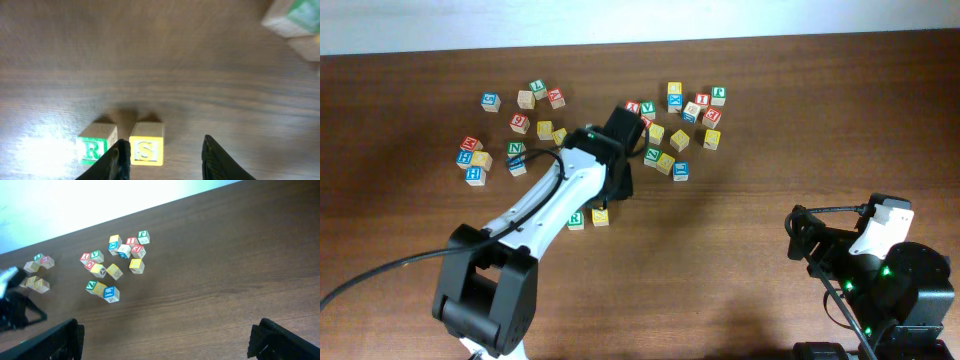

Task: Spell out RSS
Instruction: 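Raise the left gripper and move it to the right block cluster, then lower and close the left gripper on the second yellow S block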

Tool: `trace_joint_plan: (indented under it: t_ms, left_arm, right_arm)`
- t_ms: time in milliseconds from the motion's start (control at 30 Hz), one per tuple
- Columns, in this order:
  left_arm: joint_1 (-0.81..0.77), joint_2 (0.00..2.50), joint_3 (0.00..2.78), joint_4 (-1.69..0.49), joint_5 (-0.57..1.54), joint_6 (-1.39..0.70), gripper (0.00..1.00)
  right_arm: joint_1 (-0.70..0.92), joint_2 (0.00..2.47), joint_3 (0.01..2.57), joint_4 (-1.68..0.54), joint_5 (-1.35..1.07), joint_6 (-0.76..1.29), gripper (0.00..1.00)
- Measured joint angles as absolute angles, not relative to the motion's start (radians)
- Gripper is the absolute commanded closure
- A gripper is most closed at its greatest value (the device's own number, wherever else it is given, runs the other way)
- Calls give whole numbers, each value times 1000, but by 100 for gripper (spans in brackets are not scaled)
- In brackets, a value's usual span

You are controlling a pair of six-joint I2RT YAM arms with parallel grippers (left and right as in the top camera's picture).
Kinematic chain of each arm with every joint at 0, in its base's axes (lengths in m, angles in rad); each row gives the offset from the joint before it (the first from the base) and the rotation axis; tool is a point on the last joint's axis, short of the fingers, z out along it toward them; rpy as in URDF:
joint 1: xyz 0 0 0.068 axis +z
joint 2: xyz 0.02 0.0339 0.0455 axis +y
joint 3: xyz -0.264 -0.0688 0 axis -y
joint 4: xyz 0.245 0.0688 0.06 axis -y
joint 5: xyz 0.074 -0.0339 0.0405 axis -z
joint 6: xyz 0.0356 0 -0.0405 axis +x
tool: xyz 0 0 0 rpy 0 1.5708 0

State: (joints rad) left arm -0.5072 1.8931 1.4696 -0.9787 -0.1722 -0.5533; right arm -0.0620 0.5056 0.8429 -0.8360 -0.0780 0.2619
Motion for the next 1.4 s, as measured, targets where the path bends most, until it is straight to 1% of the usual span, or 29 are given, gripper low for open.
trace_joint_plan:
  t_ms: [133,167,200,233,267,367,600,667,733,800,833,900,1000,1033,1067,1167,1333,1400]
  left_arm:
    - [-507,1895,1608,-1018,-172,-523,50]
    - [-507,1895,1645,-1022,-171,-518,49]
    - [-507,1895,1681,-1024,-167,-510,46]
    - [-507,1895,1707,-1019,-160,-501,40]
    - [-507,1895,1745,-1003,-132,-467,39]
    - [-500,1895,1848,-957,-19,-348,37]
    - [-428,1898,2019,-956,143,-194,35]
    - [-419,1905,2037,-942,174,-138,30]
    - [-429,1931,2045,-900,196,-90,21]
    - [-456,1991,2047,-833,212,-60,19]
    - [-467,2019,2047,-821,214,-50,20]
    - [-487,2074,2047,-783,215,-40,24]
    - [-517,2166,2046,-741,204,7,21]
    - [-523,2187,2046,-739,197,33,19]
    - [-528,2203,2046,-740,188,64,13]
    - [-538,2248,2046,-739,171,159,9]
    - [-542,2301,2046,-736,157,294,10]
    - [-542,2323,2046,-736,150,333,13]
  right_arm:
    - [-62,506,843,-836,-78,262,2]
    - [-62,506,843,-836,-78,262,2]
    - [-62,506,843,-836,-78,262,2]
    - [-62,506,843,-836,-78,262,2]
    - [-62,506,843,-836,-78,262,2]
    - [-62,506,843,-836,-78,262,2]
    - [-62,506,843,-836,-78,262,2]
    - [-62,506,843,-836,-78,262,2]
    - [-62,506,843,-836,-78,262,2]
    - [-62,506,843,-836,-78,262,2]
    - [-62,506,843,-836,-78,262,2]
    - [-62,506,843,-836,-78,262,2]
    - [-62,506,843,-836,-78,262,2]
    - [-62,506,843,-836,-78,262,2]
    - [-62,506,843,-836,-78,262,2]
    - [-62,506,843,-836,-78,263,2]
    - [-62,506,843,-836,-78,262,2]
    - [-62,506,843,-836,-78,262,2]
